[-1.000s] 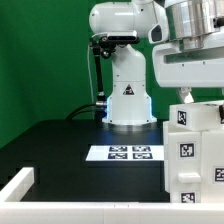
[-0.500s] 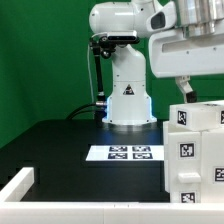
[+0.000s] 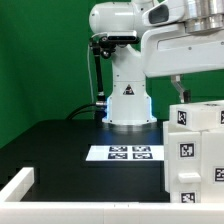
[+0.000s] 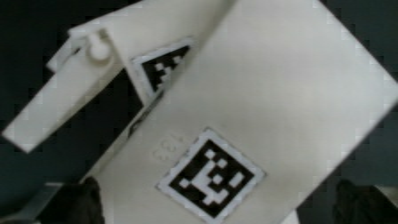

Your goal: Assemble cabinet

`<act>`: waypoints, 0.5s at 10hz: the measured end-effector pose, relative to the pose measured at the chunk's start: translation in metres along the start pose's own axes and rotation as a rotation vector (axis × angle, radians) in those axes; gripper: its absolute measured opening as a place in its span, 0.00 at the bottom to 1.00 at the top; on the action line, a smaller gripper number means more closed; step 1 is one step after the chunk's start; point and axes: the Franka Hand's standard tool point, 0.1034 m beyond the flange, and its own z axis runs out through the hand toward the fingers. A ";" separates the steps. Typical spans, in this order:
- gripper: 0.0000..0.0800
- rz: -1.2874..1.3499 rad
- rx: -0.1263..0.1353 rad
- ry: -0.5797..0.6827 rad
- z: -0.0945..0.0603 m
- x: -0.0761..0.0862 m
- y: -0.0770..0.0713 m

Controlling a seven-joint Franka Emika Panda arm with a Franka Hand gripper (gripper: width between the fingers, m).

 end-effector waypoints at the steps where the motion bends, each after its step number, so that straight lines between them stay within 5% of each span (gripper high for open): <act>1: 0.81 -0.153 -0.035 0.004 -0.001 -0.001 -0.004; 3: 0.81 -0.483 -0.099 0.012 -0.003 -0.002 -0.012; 5: 0.81 -0.562 -0.100 0.007 -0.002 0.000 -0.007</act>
Offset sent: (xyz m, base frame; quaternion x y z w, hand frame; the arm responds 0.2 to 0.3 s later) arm 0.0000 0.0000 0.0000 0.0000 0.0000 -0.1938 0.9810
